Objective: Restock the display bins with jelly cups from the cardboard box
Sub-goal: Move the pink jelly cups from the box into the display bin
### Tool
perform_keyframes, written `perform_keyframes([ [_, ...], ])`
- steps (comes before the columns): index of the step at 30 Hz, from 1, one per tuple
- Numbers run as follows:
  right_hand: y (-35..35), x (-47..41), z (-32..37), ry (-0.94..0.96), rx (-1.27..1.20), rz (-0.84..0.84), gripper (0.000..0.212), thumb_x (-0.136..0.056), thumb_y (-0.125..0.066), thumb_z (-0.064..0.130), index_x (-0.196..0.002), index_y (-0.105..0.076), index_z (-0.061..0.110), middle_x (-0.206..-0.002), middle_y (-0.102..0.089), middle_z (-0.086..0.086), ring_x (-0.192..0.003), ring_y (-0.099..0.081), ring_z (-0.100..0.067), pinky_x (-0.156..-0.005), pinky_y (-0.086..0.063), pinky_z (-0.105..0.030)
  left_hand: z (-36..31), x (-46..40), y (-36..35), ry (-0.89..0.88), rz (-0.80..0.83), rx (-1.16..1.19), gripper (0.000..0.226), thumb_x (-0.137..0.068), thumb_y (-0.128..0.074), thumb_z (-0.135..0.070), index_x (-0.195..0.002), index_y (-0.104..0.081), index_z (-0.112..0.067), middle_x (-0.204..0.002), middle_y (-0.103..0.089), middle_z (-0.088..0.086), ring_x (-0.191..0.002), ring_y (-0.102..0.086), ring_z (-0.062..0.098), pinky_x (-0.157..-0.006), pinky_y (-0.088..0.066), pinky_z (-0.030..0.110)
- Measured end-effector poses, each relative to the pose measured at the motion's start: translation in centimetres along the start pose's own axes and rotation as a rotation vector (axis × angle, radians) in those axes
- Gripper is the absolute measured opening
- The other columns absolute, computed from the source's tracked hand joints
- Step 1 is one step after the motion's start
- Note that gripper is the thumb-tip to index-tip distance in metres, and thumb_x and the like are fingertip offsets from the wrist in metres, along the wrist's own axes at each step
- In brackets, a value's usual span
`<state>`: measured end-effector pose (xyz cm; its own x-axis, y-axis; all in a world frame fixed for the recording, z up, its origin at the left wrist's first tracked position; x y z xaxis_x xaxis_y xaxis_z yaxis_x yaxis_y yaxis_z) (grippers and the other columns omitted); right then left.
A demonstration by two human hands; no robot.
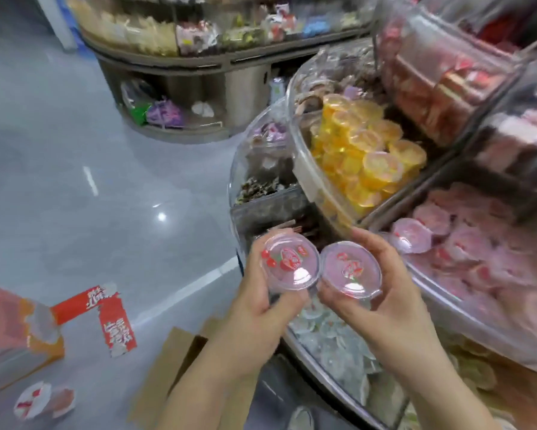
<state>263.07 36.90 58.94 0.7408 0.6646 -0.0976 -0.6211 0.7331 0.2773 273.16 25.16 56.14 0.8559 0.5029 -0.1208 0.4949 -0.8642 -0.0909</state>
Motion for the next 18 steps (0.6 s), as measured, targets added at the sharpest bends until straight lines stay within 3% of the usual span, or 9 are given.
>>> perform_keyframes([
  [3,6.4,0.3,0.6,0.014,0.050,-0.151,0.056,-0.061,-0.079,0.032,-0.112,-0.055,0.037,-0.113,-0.061,0.022,-0.106,-0.056,0.007,-0.089,-0.044,-0.013,-1.6,-2.9,-6.0,-0.032,0.171,0.006,0.058,-0.076,-0.061,-0.033,-0.127,-0.036,-0.045,-0.116,-0.055,-0.029,-0.113,-0.052,-0.005,-0.092,-0.041,0.012],
  [6,12.6,1.0,0.5,0.001,0.079,-0.322,0.052,-0.058,-0.086,0.034,-0.100,-0.056,0.034,-0.101,-0.064,0.026,-0.092,-0.059,0.011,-0.076,-0.041,-0.002,-2.3,-5.2,-11.0,-0.083,0.199,-0.111,0.050,-0.067,-0.071,-0.038,-0.110,-0.048,-0.049,-0.110,-0.061,-0.022,-0.104,-0.058,-0.001,-0.085,-0.044,0.013],
  [9,17.4,1.8,-0.9,-0.081,0.132,-0.424,0.045,-0.063,-0.083,0.020,-0.097,-0.054,0.030,-0.091,-0.065,0.018,-0.080,-0.059,0.011,-0.065,-0.042,0.000,-2.3,-7.3,-14.6,-0.123,0.176,-0.271,0.051,-0.058,-0.077,-0.043,-0.101,-0.048,-0.046,-0.100,-0.062,-0.023,-0.093,-0.059,-0.004,-0.076,-0.043,0.008],
  [12,19.7,2.1,-3.1,-0.205,0.269,-0.367,0.046,-0.067,-0.081,0.016,-0.098,-0.050,0.029,-0.096,-0.059,0.018,-0.085,-0.055,0.010,-0.069,-0.039,0.000,-1.4,-9.4,-16.6,-0.132,0.212,-0.377,0.059,-0.060,-0.082,-0.026,-0.103,-0.045,-0.043,-0.098,-0.059,-0.029,-0.093,-0.055,-0.011,-0.074,-0.040,0.003],
  [14,20.0,1.8,-4.4,-0.261,0.371,-0.288,0.047,-0.070,-0.078,0.018,-0.104,-0.047,0.028,-0.097,-0.058,0.015,-0.091,-0.057,-0.004,-0.075,-0.043,-0.009,-0.6,-10.5,-17.2,-0.172,0.252,-0.511,0.068,-0.062,-0.083,-0.018,-0.112,-0.043,-0.041,-0.107,-0.054,-0.031,-0.100,-0.050,-0.014,-0.082,-0.035,-0.001],
  [16,19.5,0.9,-5.5,-0.310,0.463,-0.213,0.047,-0.072,-0.073,0.023,-0.109,-0.044,0.025,-0.099,-0.059,0.007,-0.089,-0.058,-0.015,-0.073,-0.044,-0.026,0.4,-11.6,-17.4,-0.194,0.303,-0.656,0.066,-0.065,-0.082,-0.017,-0.120,-0.050,-0.029,-0.118,-0.056,-0.018,-0.109,-0.049,-0.004,-0.085,-0.028,-0.003],
  [18,18.7,0.0,-6.4,-0.343,0.531,-0.159,0.044,-0.074,-0.069,0.024,-0.109,-0.042,0.022,-0.103,-0.057,0.003,-0.085,-0.055,-0.016,-0.068,-0.037,-0.025,1.2,-12.4,-17.5,-0.177,0.355,-0.773,0.062,-0.065,-0.081,-0.017,-0.121,-0.054,-0.019,-0.119,-0.057,-0.005,-0.111,-0.050,0.007,-0.082,-0.027,-0.001],
])
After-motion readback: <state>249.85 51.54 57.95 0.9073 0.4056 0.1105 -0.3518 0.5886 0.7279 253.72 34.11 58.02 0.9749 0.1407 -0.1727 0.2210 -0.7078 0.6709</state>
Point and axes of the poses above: each hand's wrist, its own x-axis away from the middle knuckle, its own y-axis out of the back of the hand, z = x × y, the point moved 2 cm from there along -x, towards the middle knuckle
